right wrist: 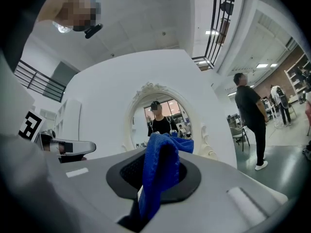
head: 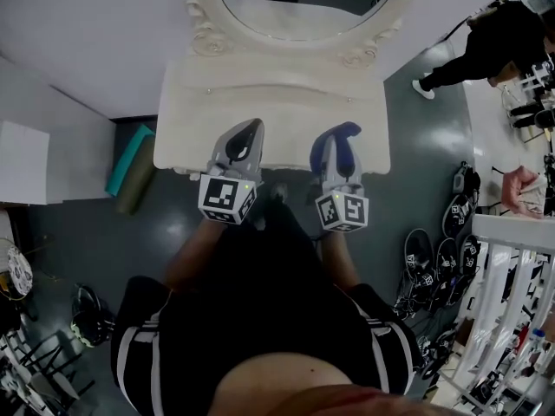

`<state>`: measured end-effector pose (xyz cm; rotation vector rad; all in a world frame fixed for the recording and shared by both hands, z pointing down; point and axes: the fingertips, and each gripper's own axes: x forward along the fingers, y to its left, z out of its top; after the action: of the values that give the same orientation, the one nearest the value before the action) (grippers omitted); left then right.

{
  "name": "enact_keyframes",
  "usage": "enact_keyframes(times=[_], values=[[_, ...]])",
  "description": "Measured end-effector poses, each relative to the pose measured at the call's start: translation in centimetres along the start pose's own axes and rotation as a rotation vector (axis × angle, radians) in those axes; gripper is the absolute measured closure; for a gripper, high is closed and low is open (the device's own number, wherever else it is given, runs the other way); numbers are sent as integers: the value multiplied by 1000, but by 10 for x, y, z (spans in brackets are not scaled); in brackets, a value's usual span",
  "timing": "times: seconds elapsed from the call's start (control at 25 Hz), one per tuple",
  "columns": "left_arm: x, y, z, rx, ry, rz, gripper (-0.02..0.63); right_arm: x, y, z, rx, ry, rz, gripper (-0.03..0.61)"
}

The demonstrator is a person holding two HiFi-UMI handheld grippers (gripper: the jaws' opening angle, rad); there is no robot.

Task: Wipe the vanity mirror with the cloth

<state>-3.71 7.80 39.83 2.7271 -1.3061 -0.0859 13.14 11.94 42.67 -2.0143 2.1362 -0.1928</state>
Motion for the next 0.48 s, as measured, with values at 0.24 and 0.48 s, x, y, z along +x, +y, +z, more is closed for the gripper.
enact_keyframes(times=[0.24,0.48], values=[[51,10,2,7,-3,37,604,54,-26,1,-10,-3,44,537],[107,13,15,5,-19,87,604,109,-63,20,6,-35,69,537]])
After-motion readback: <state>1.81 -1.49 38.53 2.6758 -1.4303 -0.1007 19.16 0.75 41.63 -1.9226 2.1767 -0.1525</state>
